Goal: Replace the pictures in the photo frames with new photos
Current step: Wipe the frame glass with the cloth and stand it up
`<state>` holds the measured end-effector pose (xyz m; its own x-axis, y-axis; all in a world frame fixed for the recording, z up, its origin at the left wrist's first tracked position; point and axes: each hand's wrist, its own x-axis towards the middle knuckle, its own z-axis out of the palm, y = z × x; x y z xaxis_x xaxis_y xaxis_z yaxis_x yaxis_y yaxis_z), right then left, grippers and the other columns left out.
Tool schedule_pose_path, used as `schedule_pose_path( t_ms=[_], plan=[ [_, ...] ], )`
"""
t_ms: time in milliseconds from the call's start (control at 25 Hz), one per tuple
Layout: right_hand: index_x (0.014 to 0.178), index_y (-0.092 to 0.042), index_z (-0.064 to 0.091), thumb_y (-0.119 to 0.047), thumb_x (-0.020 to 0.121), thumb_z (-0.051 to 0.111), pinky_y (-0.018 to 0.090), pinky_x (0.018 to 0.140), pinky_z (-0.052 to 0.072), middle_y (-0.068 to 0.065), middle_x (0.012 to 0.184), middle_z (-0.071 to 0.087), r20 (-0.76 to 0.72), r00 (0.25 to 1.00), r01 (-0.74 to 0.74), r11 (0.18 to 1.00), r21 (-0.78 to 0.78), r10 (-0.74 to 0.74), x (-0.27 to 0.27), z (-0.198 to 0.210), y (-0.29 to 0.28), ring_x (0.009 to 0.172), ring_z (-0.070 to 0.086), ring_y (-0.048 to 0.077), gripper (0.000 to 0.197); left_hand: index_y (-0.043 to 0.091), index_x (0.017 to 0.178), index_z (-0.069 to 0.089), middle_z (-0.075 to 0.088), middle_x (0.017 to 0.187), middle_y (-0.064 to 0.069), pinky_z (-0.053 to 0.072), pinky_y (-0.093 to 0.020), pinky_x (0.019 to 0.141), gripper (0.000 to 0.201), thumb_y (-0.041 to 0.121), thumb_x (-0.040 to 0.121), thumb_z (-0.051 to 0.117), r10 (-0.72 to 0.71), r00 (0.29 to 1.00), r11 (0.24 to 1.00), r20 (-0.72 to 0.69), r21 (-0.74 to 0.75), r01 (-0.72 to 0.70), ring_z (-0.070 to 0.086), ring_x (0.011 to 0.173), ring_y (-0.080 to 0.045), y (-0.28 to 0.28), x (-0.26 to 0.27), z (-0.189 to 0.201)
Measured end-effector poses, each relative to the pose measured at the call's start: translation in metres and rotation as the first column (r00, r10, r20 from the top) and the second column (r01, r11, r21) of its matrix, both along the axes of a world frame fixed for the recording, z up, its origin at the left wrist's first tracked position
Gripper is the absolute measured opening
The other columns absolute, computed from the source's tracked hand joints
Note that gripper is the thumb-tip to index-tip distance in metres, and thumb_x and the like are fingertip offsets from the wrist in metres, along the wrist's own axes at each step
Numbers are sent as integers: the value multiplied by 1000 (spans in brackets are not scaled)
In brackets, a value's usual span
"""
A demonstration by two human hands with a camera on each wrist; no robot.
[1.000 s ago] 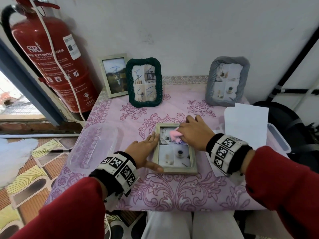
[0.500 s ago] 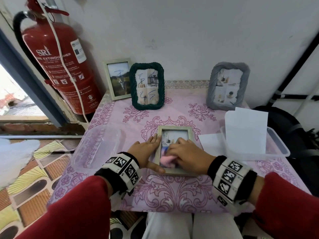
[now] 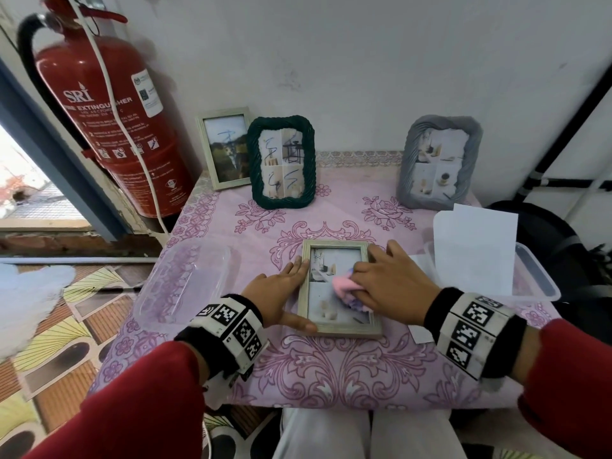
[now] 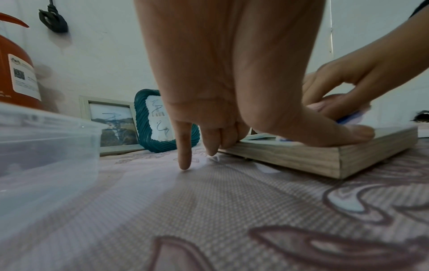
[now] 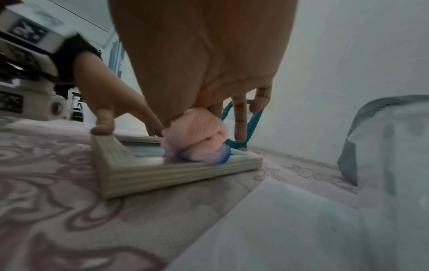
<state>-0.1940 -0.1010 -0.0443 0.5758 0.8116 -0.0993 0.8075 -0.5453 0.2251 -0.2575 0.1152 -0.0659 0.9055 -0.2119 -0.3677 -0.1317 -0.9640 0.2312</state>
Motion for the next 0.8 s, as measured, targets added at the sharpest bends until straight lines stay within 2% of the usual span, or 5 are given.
schedule_pose_path(
  t_ms=[240,400,520,640,800],
  plan=[
    [113,-21,56,-29,97,35,36,87,27,-4,117,60,-3,999,33,999,44,-33,33,-8,22,110,41,23,28,15,150,-8,-9,159,-4,26,-45,115,118,61,70,67,4,1000,1000,0,-26,-4,3,147,-14,0,0,-2],
    [123,-25,55,-30,95,38,35,85,26,-4,122,56,-195,978,105,985,139,-77,47,-16,33,109,39,21,32,15,150,-5,-6,159,-5,24,-48,115,118,60,69,68,22,1000,999,2,-32,-22,-1,147,-15,-1,1,-2],
    [119,-29,56,-25,93,42,35,83,25,-10,128,52,-287,958,76,971,227,-8,39,-24,40,105,37,18,30,16,150,-1,-2,159,-5,24,-46,114,115,61,69,68,14,1000,1000,23,-14,-13,0,147,-16,-1,1,-2],
    [115,-27,56,-18,87,51,34,83,26,-9,127,50,-253,966,-8,980,196,59,22,-26,46,107,37,18,29,19,150,-2,-1,159,-3,22,-46,115,114,60,69,68,22,999,1000,33,-22,-21,0,147,-15,-1,-1,0],
    [121,-27,54,-26,90,47,36,86,29,-11,127,53,-288,950,-59,974,218,122,-6,-24,29,111,41,19,32,17,149,-7,-5,159,-4,20,-46,116,116,61,71,66,18,1000,1000,15,19,-18,-2,147,-16,-1,-1,0]
  ],
)
